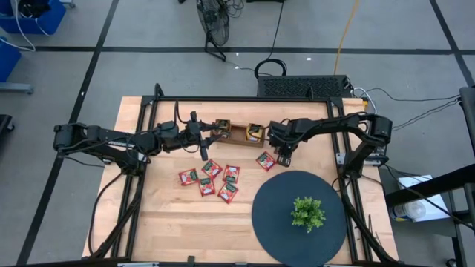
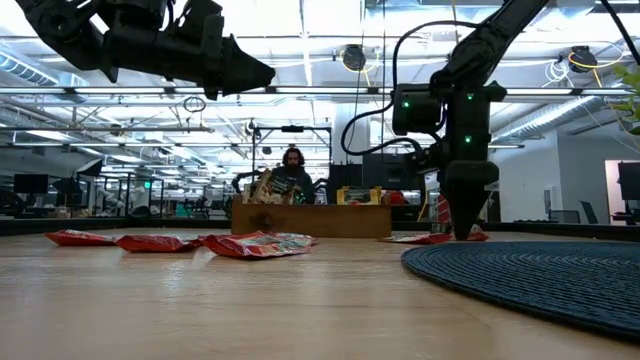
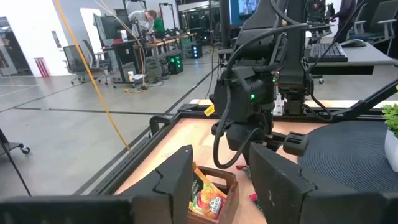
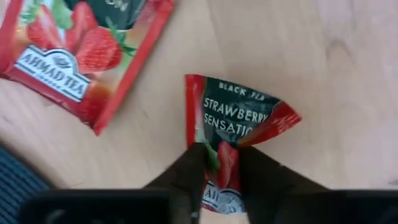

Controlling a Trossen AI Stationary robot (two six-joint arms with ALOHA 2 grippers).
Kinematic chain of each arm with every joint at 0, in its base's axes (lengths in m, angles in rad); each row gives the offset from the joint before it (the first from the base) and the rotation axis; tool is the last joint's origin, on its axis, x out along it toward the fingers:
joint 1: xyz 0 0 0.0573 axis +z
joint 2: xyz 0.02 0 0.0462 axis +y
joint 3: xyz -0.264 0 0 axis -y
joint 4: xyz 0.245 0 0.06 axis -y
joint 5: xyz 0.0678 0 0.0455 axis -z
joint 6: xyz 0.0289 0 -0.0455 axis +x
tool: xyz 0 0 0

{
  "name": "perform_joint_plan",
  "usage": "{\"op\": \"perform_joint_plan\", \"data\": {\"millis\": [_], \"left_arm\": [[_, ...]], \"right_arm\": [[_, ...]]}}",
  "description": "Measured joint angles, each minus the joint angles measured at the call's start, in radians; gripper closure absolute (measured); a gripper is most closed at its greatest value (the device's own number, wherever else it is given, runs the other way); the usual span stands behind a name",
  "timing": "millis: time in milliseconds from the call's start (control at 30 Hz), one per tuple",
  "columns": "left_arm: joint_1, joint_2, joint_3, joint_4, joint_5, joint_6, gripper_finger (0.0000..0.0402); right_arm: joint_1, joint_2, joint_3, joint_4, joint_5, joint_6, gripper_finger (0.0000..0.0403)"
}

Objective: Pick & Place Tea
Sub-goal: Put the red tea bag into the middle section wooden organizer

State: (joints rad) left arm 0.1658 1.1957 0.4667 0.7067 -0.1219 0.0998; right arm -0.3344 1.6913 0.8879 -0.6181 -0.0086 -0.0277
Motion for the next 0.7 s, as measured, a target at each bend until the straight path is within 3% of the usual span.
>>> {"op": "perform_joint_plan", "data": {"millis": [133, 333, 500, 700], "left_arm": [[0.0, 0.0, 0.0, 0.0, 0.0, 0.0, 0.0239], [0.0, 0.0, 0.0, 0.0, 0.0, 0.0, 0.0227], [0.0, 0.0, 0.0, 0.0, 0.0, 0.0, 0.0225], [0.0, 0.0, 0.0, 0.0, 0.0, 0.0, 0.0233]], "right_arm": [[0.001, -0.013, 0.0, 0.001, 0.002, -0.003, 0.039], [0.025, -0.109, 0.012, 0.011, 0.032, 0.084, 0.0395], [0.1, -0.198, 0.003, 0.415, 0.054, 0.118, 0.0397], [0.159, -0.112, -0.023, 1.007, 0.049, 0.0, 0.04]]}}
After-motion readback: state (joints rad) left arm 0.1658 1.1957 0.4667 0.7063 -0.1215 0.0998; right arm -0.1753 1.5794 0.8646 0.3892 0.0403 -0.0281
